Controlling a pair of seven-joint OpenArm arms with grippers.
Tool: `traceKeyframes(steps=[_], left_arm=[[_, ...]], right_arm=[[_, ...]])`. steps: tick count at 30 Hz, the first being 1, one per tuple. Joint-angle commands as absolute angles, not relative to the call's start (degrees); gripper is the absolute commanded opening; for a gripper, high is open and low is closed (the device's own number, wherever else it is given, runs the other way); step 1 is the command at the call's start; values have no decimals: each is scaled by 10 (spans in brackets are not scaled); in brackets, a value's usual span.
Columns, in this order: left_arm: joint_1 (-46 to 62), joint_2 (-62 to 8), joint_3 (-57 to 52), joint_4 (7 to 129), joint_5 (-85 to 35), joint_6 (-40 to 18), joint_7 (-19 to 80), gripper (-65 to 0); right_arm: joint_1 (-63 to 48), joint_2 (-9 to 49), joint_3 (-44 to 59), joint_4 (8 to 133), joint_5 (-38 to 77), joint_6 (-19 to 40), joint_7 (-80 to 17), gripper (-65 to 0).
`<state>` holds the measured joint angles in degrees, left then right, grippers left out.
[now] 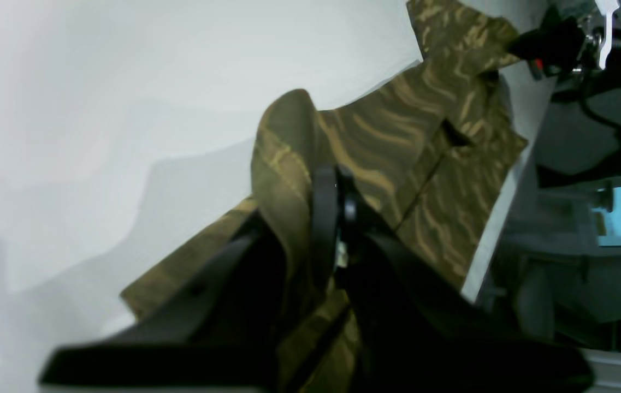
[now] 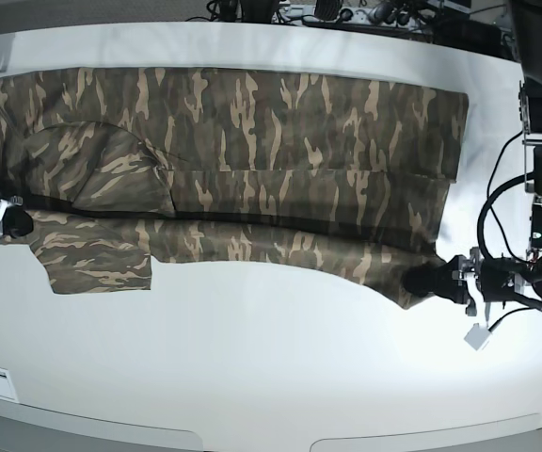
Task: Fold the T-shirt properly
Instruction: 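Fold the hem edge over the shirt body toward the collar with both grippers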
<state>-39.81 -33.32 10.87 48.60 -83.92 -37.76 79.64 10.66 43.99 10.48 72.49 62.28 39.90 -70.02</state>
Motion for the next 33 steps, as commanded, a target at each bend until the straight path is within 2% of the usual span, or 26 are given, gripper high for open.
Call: traceKeyframes(steps=[1, 19, 23, 29, 33], left_arm=[[-413, -345, 105, 495, -850, -377, 800, -650], [-308, -368, 105, 496, -850, -364, 800, -650], [-297, -368, 105, 495, -850, -364, 800, -650], [-292, -369, 105, 495, -850, -347, 800, -650], [-292, -367, 105, 495, -850, -351, 800, -650]], right_arm=[[119, 458, 110, 734, 637, 400, -697, -650], [116, 450, 110, 734, 626, 400, -735, -650], [92, 446, 110, 734, 611, 400, -716, -650], [73, 444, 110, 733, 525, 400, -635, -650], [73, 445, 110, 733, 511, 400, -626, -650]])
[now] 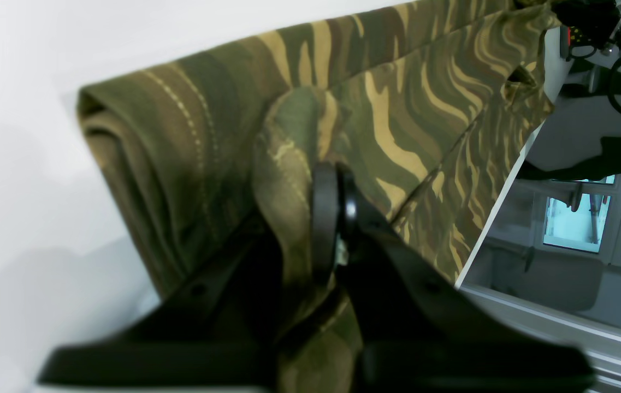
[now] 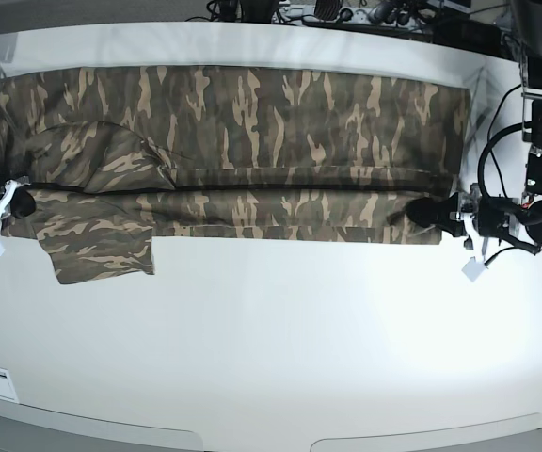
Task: Fold the T-shirt properly
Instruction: 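Fold the hem edge over the shirt body toward the collar with both grippers, then move the right gripper to the sleeve and fold it onto the shirt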
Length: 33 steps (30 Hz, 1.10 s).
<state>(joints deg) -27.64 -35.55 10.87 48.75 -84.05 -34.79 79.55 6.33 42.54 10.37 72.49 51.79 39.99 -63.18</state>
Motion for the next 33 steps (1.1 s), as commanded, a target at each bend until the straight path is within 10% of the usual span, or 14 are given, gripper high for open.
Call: traceKeyframes(steps=[1, 6, 10, 13, 23, 33], left_arm=[[-292, -367, 105, 495, -850, -352, 800, -650], [-291, -363, 105, 495, -850, -352, 800, -650], [-284, -363, 105, 495, -850, -351, 800, -401], [-276, -361, 105, 495, -850, -352, 800, -353], [-254, -360, 105, 495, -850, -354, 800, -353], [-253, -360, 105, 495, -850, -354, 800, -353]], right_arm=[[73, 445, 110, 733, 511, 400, -626, -650], [76, 445, 110, 734, 524, 400, -621, -650], [78, 447, 110, 734, 527, 400, -622, -399], [85, 452, 110, 734, 545, 400, -624, -287], [162, 437, 110, 735, 639, 383, -582, -287], [162, 283, 110, 733, 356, 301, -466, -287]])
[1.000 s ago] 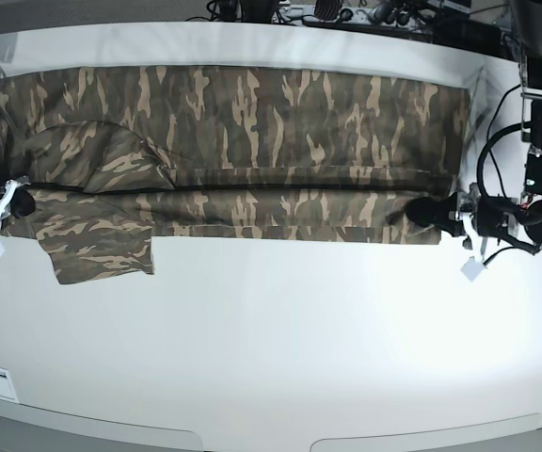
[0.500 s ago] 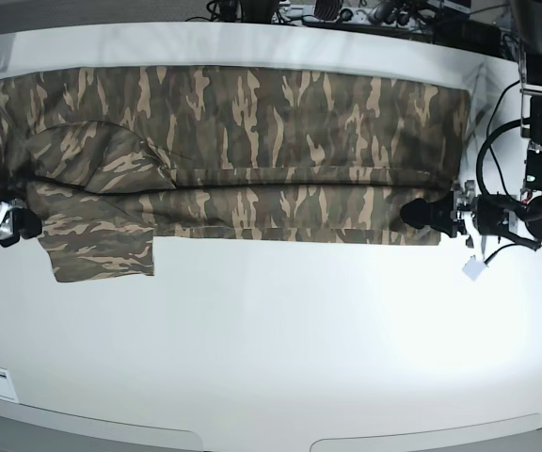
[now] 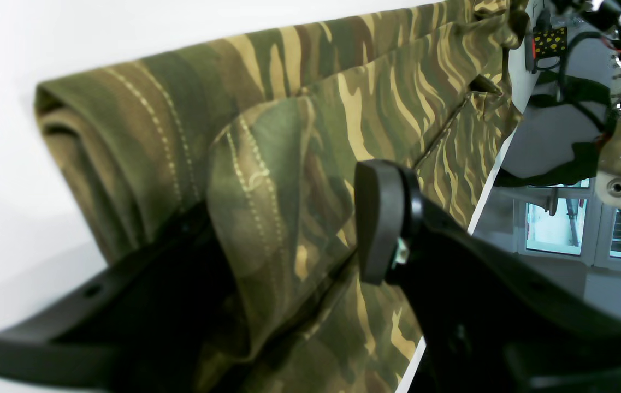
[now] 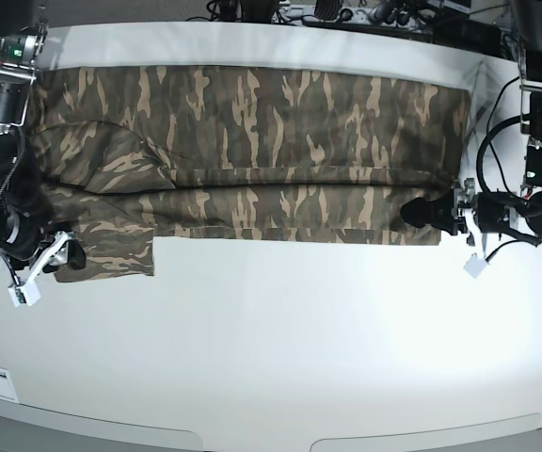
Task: Fold the T-shirt properly
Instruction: 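Move the right gripper to the sleeve and fold it onto the shirt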
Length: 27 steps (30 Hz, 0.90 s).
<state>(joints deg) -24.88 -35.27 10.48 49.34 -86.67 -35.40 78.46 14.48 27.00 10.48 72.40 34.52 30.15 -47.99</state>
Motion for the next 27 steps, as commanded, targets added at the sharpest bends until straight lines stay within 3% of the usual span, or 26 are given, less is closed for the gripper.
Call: traceKeyframes(steps=[1, 6, 20, 21, 25, 27], left_arm=[[-253, -361, 105, 495, -850, -354, 800, -353], [-253, -360, 105, 495, -850, -354, 800, -353], [-253, -360, 105, 495, -850, -354, 800, -353], [-253, -360, 105, 495, -850, -354, 800, -353], [-253, -360, 105, 495, -850, -354, 800, -353], [-253, -360, 105, 495, -850, -354, 800, -353]], right_arm=[[162, 272, 110, 733, 334, 294, -456, -287], [160, 232, 109, 733, 265, 255, -426, -287], [161, 197, 109, 650, 205, 255, -359, -288], [161, 197, 109, 640, 205, 255, -358, -306], [161, 197, 109, 627, 211, 284, -370, -532], [163, 197, 109, 628, 222, 290, -375, -600]])
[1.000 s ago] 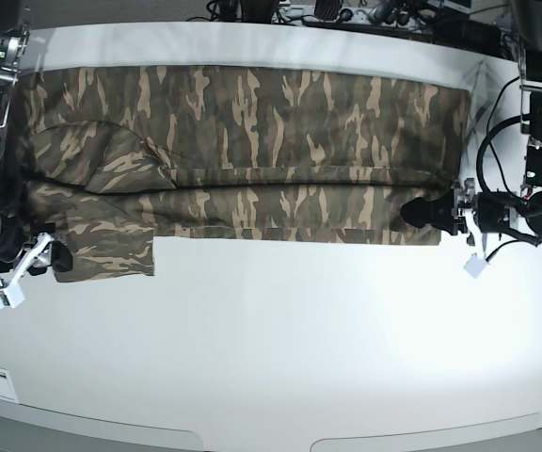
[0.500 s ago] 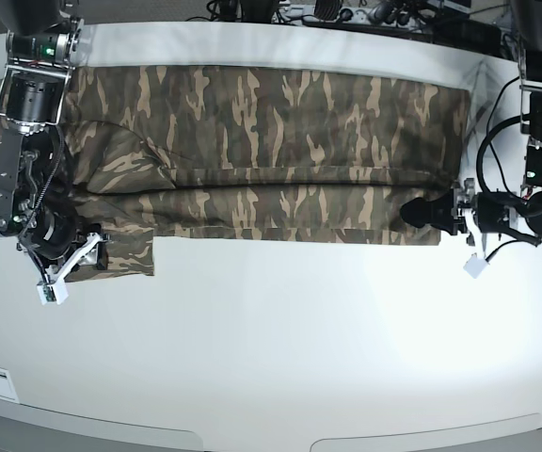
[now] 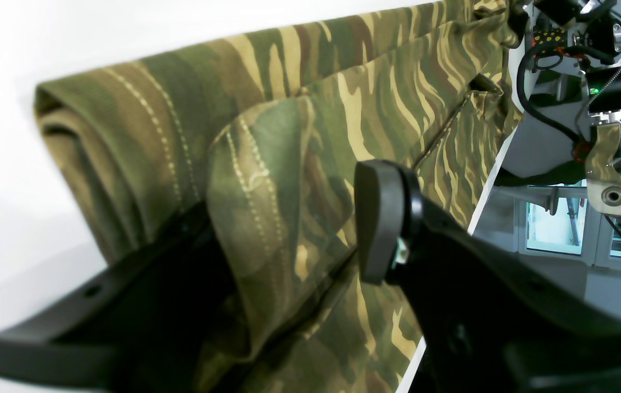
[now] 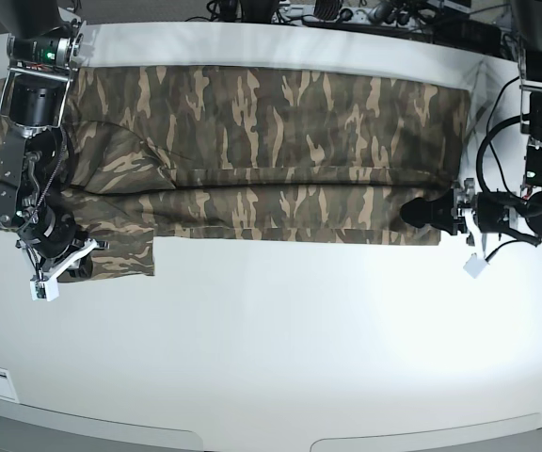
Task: Fold the T-shirt properly
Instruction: 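Move the right gripper to the sleeve and fold it onto the shirt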
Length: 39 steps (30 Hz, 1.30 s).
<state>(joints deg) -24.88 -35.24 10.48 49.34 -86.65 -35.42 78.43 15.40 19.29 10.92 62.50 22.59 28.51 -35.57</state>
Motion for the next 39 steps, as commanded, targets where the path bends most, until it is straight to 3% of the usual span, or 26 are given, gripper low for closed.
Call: traceKeyframes(steps=[1, 3, 4, 7, 9, 14, 20, 27, 29, 37, 39], left_arm=[[-253, -361, 105, 495, -850, -354, 800, -353], [-253, -361, 105, 495, -850, -354, 800, -353], [-253, -361, 105, 495, -850, -354, 800, -353], [-253, -360, 105, 495, -850, -354, 800, -353], [-253, -360, 105, 495, -850, -354, 800, -353], [-253, -361, 105, 495, -850, -354, 800, -353], [-253, -360, 105, 495, -850, -354, 800, -353], [-253, -361, 105, 495, -850, -354, 800, -353], [-253, -360, 105, 495, -850, -354, 800, -353], [-253, -361, 105, 495, -850, -354, 800, -353], [-253, -361, 105, 495, -850, -354, 800, -353]], right_arm=[[164, 197, 109, 629, 229, 291, -376, -608], [172, 198, 109, 630, 243, 297, -383, -585], [179, 198, 109, 630, 255, 303, -393, -539], [204, 198, 109, 630, 286, 318, -438, -313], [217, 198, 109, 630, 297, 320, -454, -245], [222, 198, 96, 628, 268, 316, -452, -243], [197, 199, 26, 628, 145, 250, -410, -243], [181, 198, -41, 628, 111, 205, -401, -244], [177, 198, -44, 628, 112, 203, -385, -258], [173, 198, -44, 628, 181, 235, -428, -633], [173, 198, -44, 628, 182, 236, -437, -650]])
